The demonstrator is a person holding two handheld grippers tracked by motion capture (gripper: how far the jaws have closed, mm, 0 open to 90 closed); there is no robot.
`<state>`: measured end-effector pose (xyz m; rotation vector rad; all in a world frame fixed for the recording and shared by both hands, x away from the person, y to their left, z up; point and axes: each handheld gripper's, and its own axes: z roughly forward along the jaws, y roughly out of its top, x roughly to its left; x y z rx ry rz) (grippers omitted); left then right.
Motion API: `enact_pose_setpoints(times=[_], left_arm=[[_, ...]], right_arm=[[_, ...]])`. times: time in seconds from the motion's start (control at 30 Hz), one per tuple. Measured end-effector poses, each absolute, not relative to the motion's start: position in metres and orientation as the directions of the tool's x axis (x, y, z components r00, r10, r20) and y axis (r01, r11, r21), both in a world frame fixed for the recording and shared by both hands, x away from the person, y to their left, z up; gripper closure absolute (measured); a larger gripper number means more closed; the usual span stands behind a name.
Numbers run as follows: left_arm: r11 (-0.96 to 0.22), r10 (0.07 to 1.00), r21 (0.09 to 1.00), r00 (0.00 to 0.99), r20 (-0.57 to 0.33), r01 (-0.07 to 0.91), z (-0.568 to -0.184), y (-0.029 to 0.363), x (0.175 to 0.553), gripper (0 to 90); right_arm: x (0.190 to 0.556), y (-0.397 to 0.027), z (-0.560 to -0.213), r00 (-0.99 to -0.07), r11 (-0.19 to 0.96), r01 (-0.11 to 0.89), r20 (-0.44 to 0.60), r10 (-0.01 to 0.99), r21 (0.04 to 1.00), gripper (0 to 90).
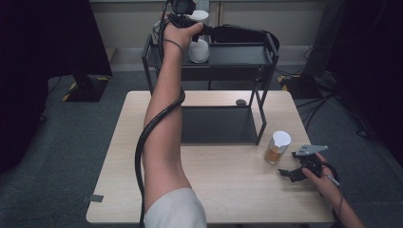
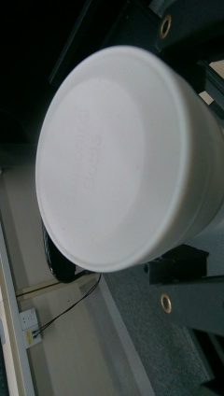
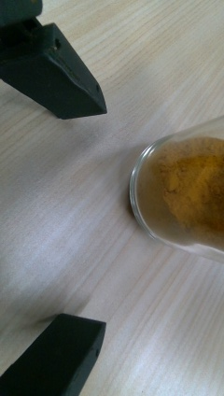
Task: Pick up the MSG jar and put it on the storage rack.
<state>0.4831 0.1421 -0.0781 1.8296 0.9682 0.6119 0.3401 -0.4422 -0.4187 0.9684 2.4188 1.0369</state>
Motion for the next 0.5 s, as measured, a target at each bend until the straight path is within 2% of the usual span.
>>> enact_pose_setpoints(times=[0.1, 0.3, 0.5], left_arm=[[-0.225, 0.832, 0.903, 0.554, -0.017, 0.367, -0.079, 0.142, 0.483, 33.3], [-0.183, 0.856, 0.903, 0.515, -0.047, 0.388, -0.082, 0.142, 0.475, 14.3], [-0.166, 0.860, 0.904, 0.507, -0.063, 0.394, -0.087, 0.147, 0.467, 7.1]], right_arm=[[0.340, -0.442, -0.419, -0.712, 0.502, 0.457, -0.037, 0.701, 0.734, 0.0], [0.340, -0.442, -0.419, -0.712, 0.502, 0.457, -0.037, 0.702, 0.734, 0.0], [0.340, -0.442, -0.419, -0.712, 0.502, 0.457, -0.037, 0.702, 0.734, 0.0]])
